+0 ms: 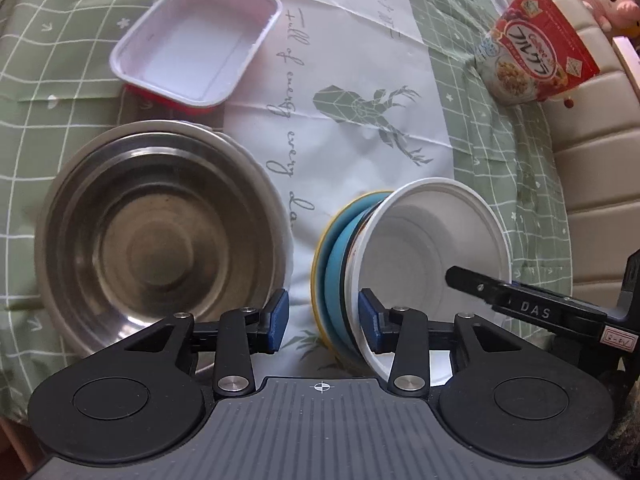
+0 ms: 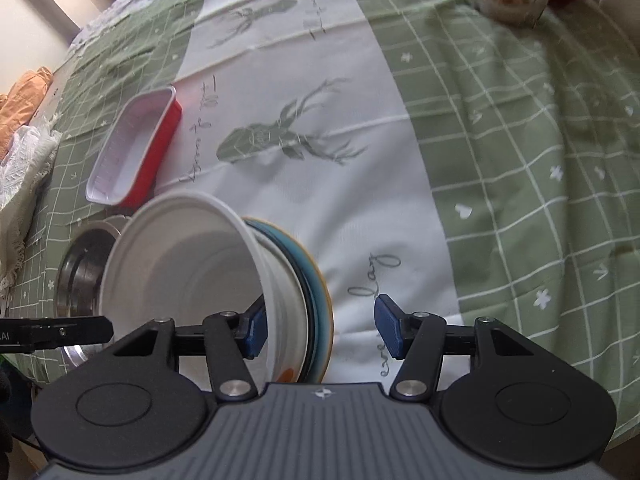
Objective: Organize plates and bowls
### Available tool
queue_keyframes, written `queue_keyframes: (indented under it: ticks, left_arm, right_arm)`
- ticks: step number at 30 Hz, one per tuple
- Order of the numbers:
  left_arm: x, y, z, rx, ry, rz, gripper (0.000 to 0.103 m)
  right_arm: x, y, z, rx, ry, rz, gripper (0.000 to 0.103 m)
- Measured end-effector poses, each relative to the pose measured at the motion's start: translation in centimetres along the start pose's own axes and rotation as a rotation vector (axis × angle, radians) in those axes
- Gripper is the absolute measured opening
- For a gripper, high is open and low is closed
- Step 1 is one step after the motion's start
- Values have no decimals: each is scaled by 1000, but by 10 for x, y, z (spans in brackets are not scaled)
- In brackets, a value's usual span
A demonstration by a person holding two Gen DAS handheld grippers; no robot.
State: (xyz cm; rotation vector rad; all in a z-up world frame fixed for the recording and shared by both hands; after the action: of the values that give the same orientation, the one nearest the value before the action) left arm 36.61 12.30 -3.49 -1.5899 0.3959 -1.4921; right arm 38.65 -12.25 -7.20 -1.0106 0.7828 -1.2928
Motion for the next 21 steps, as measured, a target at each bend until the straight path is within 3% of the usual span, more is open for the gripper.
queue_keyframes:
  ticks: [2, 7, 9, 14, 21]
  left_arm:
    - [-7, -20, 4, 53, -18, 24, 38]
    - [-26, -66, 17, 183, -60, 40, 38]
    - [-41, -74, 16, 195, -83, 109, 38]
    - [-97, -80, 6, 201, -167, 252, 38]
    - [-147, -57, 0, 151, -243, 244, 42]
  right_arm:
    - [-7, -18, 13, 56, 3, -9, 55]
    - [-62, -51, 50, 154, -102, 48, 57]
    - [-104, -47, 59, 108, -205, 84, 64]
    - [-192, -2, 63, -59, -368, 99, 64]
    - [-243, 58, 52, -151, -505, -91, 64]
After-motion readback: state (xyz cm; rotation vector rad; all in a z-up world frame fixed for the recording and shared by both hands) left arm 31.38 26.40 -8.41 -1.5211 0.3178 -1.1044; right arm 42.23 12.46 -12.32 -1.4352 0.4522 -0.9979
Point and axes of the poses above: each gripper's, at about its wrist camera, not at the fingertips, and y roughly the way its jaws point, x to its right, z to its top, the point moved 2 cm from there along y, roughly the way its jaws point, and after that the axes turned 13 degrees about -z, right-handed, at the moved point
